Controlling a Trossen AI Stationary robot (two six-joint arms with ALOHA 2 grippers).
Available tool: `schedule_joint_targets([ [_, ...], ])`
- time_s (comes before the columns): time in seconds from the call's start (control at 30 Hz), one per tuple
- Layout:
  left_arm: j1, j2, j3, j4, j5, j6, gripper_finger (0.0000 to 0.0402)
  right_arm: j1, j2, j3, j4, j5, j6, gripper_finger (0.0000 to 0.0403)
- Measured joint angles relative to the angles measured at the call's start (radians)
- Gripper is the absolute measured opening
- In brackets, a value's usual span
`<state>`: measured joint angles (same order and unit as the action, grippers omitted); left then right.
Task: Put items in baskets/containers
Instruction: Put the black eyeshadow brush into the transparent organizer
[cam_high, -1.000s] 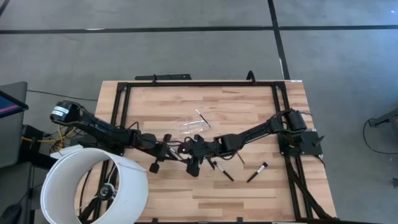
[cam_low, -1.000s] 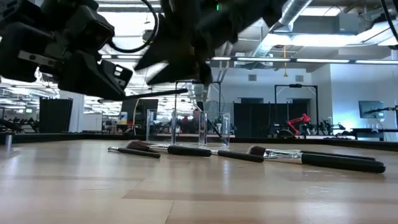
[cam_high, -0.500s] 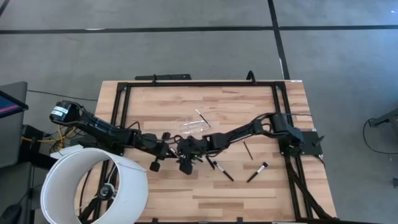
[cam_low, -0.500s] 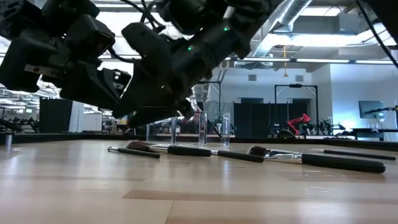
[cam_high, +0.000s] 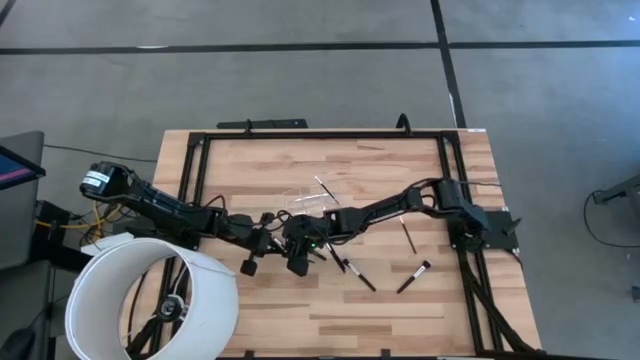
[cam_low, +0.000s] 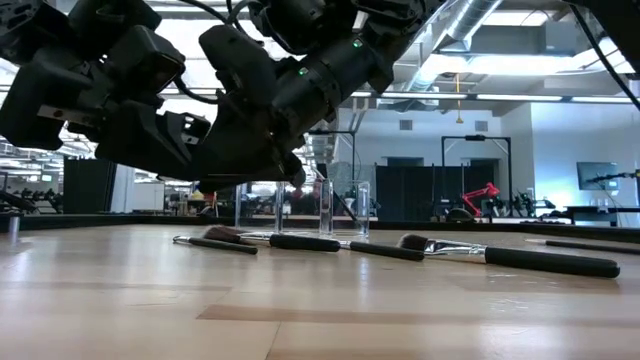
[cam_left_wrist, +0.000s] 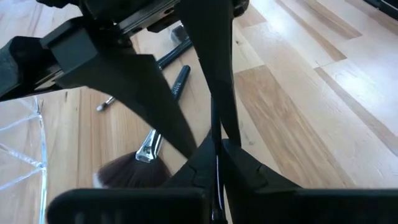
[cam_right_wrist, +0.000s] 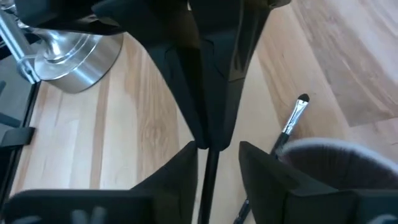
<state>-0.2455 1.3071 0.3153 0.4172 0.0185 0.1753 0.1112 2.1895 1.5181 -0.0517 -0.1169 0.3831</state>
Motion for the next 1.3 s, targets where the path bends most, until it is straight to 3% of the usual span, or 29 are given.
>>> schedule_joint_targets([
  [0.3, -0.001, 0.0, 0.0, -0.001, -0.008, -0.001, 0.0028, -0.001, 0.0, 0.0, -0.007, -0.033, -0.037, 0.001],
  [0.6, -0.001, -0.019, 0.001, 0.001, -0.106, -0.022, 0.0066, -0.002, -0.017, 0.0, -0.084, -0.031, 0.048, 0.0008],
  [0.83, -0.001, -0.15, 0.001, -0.006, -0.242, -0.022, 0.0115, -0.003, -0.081, -0.001, -0.166, 0.079, 0.035, 0.0016],
  [0.97, -0.001, -0.261, 0.002, -0.007, -0.308, -0.028, 0.0138, -0.002, -0.19, -0.001, -0.275, 0.278, -0.004, 0.0006],
  [1.13, 0.0, -0.363, 0.0, -0.03, -0.407, -0.032, 0.0148, 0.02, -0.356, -0.003, -0.315, 0.689, -0.126, 0.0009],
  [1.23, 0.0, -0.375, -0.001, -0.035, -0.411, -0.034, 0.0149, 0.041, -0.411, -0.056, -0.097, 0.904, -0.267, 0.0005],
  [1.3, 0.0, -0.37, -0.001, -0.036, -0.411, -0.028, 0.0149, 0.034, -0.407, -0.132, 0.127, 0.904, -0.39, 0.0004],
])
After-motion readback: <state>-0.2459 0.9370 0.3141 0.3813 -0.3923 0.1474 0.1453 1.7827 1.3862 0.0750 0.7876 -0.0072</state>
